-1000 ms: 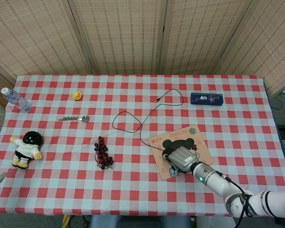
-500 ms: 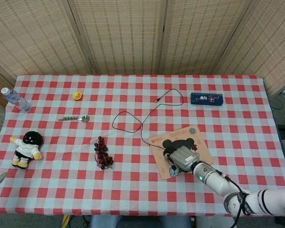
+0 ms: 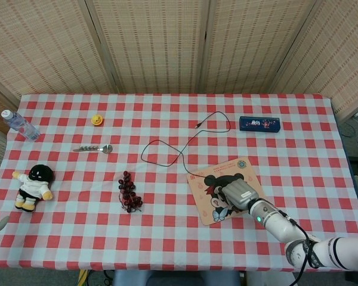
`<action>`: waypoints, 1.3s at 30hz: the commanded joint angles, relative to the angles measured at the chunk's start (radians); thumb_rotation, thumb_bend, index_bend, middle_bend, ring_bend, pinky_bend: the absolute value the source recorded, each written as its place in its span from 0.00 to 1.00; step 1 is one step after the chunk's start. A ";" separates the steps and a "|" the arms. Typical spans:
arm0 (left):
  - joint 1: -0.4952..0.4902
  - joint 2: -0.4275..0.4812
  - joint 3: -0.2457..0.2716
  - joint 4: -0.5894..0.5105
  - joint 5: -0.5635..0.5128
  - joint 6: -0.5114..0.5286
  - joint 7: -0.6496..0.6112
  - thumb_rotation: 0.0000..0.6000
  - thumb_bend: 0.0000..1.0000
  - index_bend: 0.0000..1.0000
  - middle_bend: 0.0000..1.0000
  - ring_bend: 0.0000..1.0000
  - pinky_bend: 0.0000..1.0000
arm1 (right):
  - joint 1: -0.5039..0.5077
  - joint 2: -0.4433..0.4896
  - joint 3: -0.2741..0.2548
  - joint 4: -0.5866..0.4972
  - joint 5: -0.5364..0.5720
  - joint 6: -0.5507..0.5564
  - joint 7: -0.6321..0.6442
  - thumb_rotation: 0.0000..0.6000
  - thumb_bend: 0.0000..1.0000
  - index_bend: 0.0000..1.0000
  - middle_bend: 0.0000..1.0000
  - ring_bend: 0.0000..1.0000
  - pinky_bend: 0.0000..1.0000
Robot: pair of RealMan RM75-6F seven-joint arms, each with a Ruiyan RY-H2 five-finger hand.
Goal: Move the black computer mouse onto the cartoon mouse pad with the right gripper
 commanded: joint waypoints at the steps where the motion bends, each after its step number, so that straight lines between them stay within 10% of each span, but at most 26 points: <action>1: -0.001 0.000 0.001 -0.001 0.001 -0.002 -0.001 1.00 0.19 1.00 0.83 0.51 0.54 | -0.006 0.004 -0.001 0.012 -0.002 0.001 0.013 1.00 1.00 0.21 1.00 1.00 1.00; 32: -0.011 -0.012 0.010 -0.001 0.015 -0.020 0.029 1.00 0.19 1.00 0.83 0.51 0.54 | -0.264 0.182 -0.009 -0.049 -0.347 0.250 0.268 1.00 1.00 0.21 1.00 1.00 1.00; 39: -0.019 -0.023 0.015 0.002 0.021 -0.034 0.049 1.00 0.19 1.00 0.83 0.51 0.54 | -0.387 0.214 -0.016 -0.049 -0.452 0.438 0.281 1.00 0.82 0.24 0.81 0.74 0.96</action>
